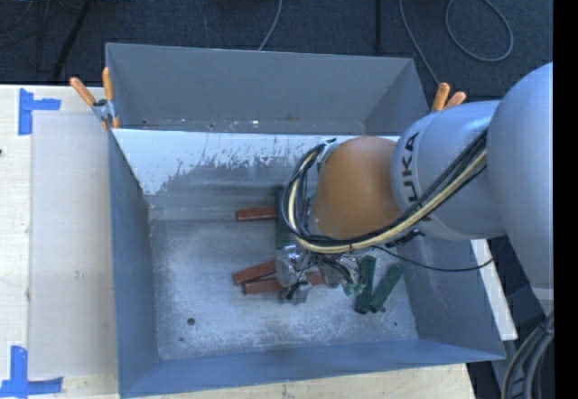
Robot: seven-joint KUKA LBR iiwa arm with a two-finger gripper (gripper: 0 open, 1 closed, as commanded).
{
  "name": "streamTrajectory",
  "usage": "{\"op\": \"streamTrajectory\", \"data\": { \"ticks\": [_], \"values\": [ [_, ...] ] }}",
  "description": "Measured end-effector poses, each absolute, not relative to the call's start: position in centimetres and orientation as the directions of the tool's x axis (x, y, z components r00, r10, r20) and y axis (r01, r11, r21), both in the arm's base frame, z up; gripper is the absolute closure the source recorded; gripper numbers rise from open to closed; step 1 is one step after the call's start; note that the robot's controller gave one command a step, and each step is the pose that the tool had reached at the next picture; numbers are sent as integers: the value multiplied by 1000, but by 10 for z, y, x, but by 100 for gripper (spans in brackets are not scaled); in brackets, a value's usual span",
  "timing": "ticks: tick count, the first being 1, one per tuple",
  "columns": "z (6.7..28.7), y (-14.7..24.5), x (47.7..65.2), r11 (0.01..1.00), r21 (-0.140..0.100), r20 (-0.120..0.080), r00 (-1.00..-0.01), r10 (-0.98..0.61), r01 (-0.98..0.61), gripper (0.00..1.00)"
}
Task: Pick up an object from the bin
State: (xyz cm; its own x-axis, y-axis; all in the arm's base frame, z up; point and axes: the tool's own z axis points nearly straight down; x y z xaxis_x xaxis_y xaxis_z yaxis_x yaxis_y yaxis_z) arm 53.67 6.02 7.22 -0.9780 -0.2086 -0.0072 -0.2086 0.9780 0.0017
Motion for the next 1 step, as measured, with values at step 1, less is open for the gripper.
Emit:
{"op": "streamTrajectory", "data": {
  "ticks": [1],
  "values": [
    [70,59,535,978,1,-1,-978,-207,-207,0]
  ]
}}
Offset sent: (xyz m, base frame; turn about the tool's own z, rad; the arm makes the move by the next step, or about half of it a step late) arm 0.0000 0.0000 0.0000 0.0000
